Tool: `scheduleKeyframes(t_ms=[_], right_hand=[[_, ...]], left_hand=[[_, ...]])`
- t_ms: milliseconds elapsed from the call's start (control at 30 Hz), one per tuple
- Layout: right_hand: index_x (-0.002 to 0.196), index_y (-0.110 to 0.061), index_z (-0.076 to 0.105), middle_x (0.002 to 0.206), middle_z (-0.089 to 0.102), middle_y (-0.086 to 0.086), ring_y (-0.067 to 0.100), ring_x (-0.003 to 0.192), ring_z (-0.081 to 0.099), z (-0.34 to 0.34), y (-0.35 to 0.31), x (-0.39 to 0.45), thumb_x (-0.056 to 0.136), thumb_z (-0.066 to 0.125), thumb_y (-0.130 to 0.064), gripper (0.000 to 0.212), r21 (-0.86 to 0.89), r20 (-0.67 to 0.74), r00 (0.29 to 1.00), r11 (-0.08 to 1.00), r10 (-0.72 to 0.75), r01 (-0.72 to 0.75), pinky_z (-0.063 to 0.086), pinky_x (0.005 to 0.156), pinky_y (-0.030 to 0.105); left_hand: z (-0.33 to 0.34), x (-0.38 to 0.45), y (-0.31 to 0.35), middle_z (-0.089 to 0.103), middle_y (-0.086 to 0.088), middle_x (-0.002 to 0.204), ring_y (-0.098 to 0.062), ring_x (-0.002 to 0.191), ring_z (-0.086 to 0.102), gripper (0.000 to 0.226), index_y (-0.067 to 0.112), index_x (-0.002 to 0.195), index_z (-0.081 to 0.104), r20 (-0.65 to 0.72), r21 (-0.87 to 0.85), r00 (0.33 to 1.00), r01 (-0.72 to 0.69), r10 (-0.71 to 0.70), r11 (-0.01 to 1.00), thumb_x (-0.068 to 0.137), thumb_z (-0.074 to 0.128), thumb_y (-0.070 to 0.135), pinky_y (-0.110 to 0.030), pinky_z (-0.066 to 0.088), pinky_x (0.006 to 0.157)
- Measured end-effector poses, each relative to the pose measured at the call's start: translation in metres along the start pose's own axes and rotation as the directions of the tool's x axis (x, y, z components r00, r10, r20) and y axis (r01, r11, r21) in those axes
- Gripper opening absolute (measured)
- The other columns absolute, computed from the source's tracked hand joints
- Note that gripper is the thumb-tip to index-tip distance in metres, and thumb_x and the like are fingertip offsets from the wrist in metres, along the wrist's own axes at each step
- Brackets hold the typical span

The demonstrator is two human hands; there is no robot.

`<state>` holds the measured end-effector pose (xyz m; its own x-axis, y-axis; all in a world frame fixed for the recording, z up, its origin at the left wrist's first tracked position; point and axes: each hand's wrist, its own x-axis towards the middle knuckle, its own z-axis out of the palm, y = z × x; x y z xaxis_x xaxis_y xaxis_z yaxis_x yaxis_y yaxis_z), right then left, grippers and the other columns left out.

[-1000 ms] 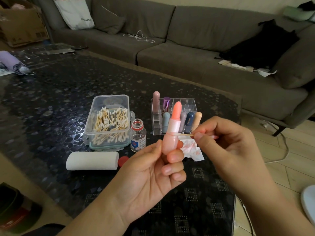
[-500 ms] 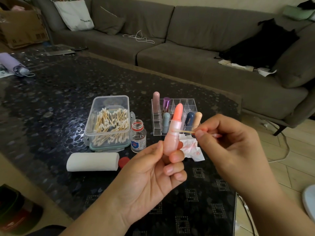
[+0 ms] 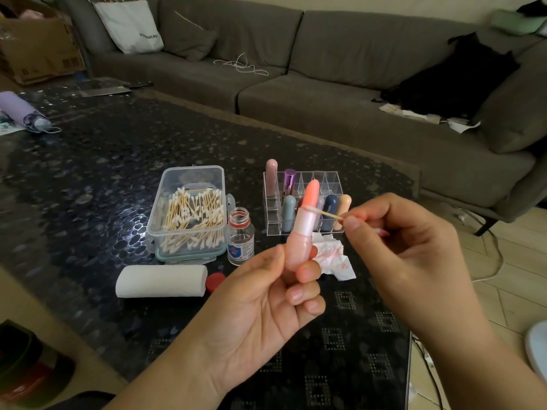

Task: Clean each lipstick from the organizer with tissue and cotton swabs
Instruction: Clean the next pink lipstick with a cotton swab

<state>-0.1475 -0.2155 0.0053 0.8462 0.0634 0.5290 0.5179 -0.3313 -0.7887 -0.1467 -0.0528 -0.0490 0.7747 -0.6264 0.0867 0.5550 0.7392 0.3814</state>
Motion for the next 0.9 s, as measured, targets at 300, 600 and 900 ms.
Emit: scheduleKeyframes(t_ms=[300, 600, 900], right_hand=[[0.072, -0.016, 0.063, 0.058, 0.046, 0.003, 0.003, 0.052, 0.04, -0.001, 0.002, 0.0, 0.081, 0.062, -0.016, 0.01, -0.005, -0.006, 1.0, 1.0, 0.001, -0.001, 0.034, 0.05, 0.009], [0.07, -0.019, 0.063, 0.056, 0.046, -0.003, 0.003, 0.051, 0.041, -0.001, 0.003, -0.001, 0.081, 0.062, -0.017, 0.011, 0.017, 0.01, 1.0, 1.0, 0.006, -0.006, 0.034, 0.051, 0.008], [0.069, -0.021, 0.062, 0.054, 0.049, -0.014, 0.001, 0.049, 0.04, 0.002, 0.005, -0.002, 0.08, 0.065, -0.019, 0.011, 0.021, 0.071, 0.997, 1.0, 0.012, -0.013, 0.033, 0.051, 0.008]], left_hand=[[0.003, -0.001, -0.001, 0.057, -0.012, 0.079, -0.015, 0.062, 0.053, 0.032, 0.0, 0.11, 0.052, -0.059, 0.079, 0.996, -0.057, 0.061, 0.995, 0.085, 0.068, 0.012, -0.03, 0.05, 0.066], [0.006, -0.002, 0.0, 0.057, -0.012, 0.078, -0.015, 0.061, 0.053, 0.036, 0.003, 0.109, 0.049, -0.065, 0.104, 0.993, -0.087, 0.094, 0.991, 0.082, 0.07, 0.014, -0.03, 0.051, 0.066], [0.012, -0.003, -0.002, 0.062, -0.011, 0.077, -0.015, 0.064, 0.059, 0.011, 0.01, 0.081, 0.07, -0.174, 0.357, 0.941, -0.215, 0.29, 0.909, 0.074, 0.076, 0.015, -0.027, 0.053, 0.067]])
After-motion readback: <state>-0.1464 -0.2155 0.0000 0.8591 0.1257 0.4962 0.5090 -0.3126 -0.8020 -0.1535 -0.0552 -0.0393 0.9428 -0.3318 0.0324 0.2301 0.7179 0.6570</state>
